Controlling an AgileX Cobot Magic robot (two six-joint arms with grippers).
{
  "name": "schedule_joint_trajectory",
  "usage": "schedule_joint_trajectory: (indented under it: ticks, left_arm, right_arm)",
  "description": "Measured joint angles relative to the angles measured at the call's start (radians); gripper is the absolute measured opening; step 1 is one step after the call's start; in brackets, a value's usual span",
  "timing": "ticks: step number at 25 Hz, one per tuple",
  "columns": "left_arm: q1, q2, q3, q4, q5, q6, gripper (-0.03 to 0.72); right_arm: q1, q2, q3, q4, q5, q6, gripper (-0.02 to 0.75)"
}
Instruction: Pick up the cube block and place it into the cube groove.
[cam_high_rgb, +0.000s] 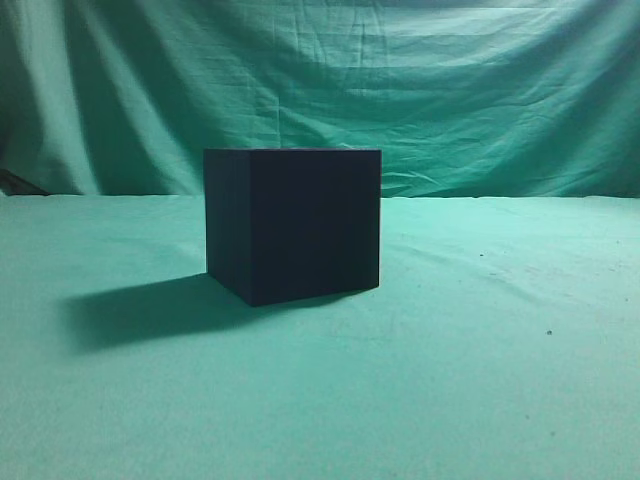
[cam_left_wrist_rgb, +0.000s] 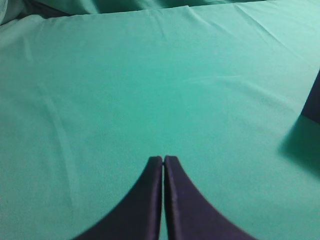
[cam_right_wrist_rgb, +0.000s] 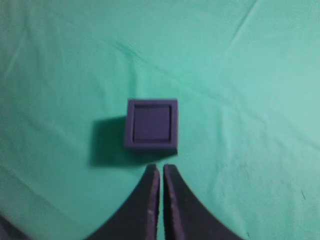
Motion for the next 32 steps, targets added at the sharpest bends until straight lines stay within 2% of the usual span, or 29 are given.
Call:
schedule_joint_trajectory:
  ticks: [8, 14, 18, 22, 26, 32]
  left_arm:
    - [0.0, 0.0, 0.0, 0.0, 0.0, 0.0, 0.0]
    - [0.0, 0.0, 0.0, 0.0, 0.0, 0.0, 0.0]
    - [0.0, 0.0, 0.0, 0.0, 0.0, 0.0, 0.0]
    - [0.0, 0.0, 0.0, 0.0, 0.0, 0.0, 0.0]
    - [0.0, 0.0, 0.0, 0.0, 0.0, 0.0, 0.0]
    - [0.0, 0.0, 0.0, 0.0, 0.0, 0.0, 0.0]
  right_arm:
    - [0.0, -0.392, 0.36, -0.026, -0.003, 0.008, 0.0]
    - [0.0, -0.654, 0.591, -0.026, -0.138, 0.008, 0.0]
    - [0.0, -0.749, 0.639, -0.007, -0.146, 0.006, 0.0]
    - [0.0, -0.776, 0.643, -0.013, -0.136, -0.08, 0.0]
    - [0.0, -0.776, 0.643, -0.015, -0.194, -0.17, 0.0]
    - [-0.022, -0.785, 0.663, -0.015, -0.28, -0.196, 0.0]
